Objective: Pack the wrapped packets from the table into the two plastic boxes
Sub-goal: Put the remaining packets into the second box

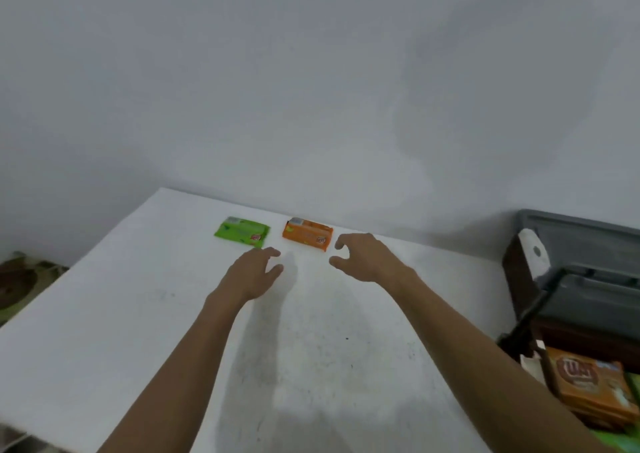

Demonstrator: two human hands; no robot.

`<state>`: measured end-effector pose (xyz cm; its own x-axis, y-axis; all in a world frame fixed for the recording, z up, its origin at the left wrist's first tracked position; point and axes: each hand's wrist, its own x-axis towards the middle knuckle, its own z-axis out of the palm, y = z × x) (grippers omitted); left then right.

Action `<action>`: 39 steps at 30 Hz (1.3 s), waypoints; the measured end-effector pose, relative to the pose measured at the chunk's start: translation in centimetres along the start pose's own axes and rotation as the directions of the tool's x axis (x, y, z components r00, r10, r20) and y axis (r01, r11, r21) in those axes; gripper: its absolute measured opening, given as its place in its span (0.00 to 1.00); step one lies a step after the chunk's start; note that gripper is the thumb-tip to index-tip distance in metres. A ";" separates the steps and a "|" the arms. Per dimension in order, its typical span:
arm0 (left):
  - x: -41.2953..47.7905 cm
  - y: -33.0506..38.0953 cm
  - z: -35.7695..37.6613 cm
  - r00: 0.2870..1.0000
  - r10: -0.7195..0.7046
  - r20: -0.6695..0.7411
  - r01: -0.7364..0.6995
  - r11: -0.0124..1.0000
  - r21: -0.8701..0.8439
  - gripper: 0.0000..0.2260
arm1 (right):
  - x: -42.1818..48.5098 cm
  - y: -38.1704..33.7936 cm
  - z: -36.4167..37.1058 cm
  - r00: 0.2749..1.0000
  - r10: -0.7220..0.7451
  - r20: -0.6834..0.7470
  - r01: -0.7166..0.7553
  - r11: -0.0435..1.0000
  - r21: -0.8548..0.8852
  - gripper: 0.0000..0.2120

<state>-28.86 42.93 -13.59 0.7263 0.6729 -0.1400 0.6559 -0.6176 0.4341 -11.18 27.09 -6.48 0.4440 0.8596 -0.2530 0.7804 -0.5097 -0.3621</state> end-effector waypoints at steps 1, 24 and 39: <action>0.9 -1.1 -0.5 1.000 -0.012 0.002 0.012 1.000 0.020 0.20 | 1.6 -0.8 0.3 1.000 0.004 0.004 -0.004 1.000 -0.013 0.21; 9.4 -5.7 -1.7 0.967 -0.251 -0.049 0.255 0.962 0.099 0.30 | 15.6 -4.3 5.1 1.000 -0.012 0.009 0.015 0.929 -0.371 0.36; 4.3 -3.5 -2.7 0.940 -0.335 0.067 0.316 0.781 -0.538 0.34 | 8.0 -1.5 2.3 0.959 0.158 -0.235 -0.013 0.852 0.524 0.12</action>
<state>-28.59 49.09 -13.34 0.4771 0.8120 -0.3364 0.6315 -0.0505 0.7737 -9.78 34.67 -10.00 0.6526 0.7524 -0.0896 0.4288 -0.4642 -0.7750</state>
